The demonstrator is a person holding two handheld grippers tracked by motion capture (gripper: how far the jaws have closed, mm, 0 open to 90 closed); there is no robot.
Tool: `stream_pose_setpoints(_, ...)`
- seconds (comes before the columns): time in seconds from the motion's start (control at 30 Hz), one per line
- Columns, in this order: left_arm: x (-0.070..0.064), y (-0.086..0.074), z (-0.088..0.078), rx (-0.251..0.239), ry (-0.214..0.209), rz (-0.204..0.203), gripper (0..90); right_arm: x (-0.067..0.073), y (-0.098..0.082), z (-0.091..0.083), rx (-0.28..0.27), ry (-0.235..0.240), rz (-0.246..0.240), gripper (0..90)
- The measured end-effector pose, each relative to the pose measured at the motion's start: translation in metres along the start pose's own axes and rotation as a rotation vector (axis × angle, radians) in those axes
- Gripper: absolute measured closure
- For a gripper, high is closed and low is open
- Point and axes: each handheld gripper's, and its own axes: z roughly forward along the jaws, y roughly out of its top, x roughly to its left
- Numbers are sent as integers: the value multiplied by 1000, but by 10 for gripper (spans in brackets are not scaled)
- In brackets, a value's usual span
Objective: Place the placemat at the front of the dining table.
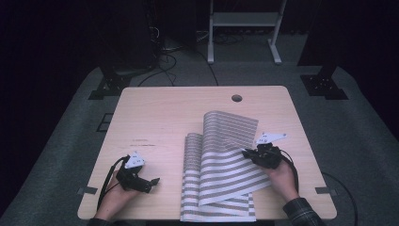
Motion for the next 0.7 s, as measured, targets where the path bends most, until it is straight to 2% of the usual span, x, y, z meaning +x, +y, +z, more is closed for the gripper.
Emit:
stream_pose_setpoints(0.33,0,0,0,0,0,-3,0,-7,10,7,-5,-29,-6,852)
stream_pose_setpoints(0.5,0,0,0,0,0,-2,0,-12,12,10,-3,-39,4,852)
stream_pose_setpoints(0.7,1,0,1,-3,2,-5,0,-22,19,13,-26,-51,23,852)
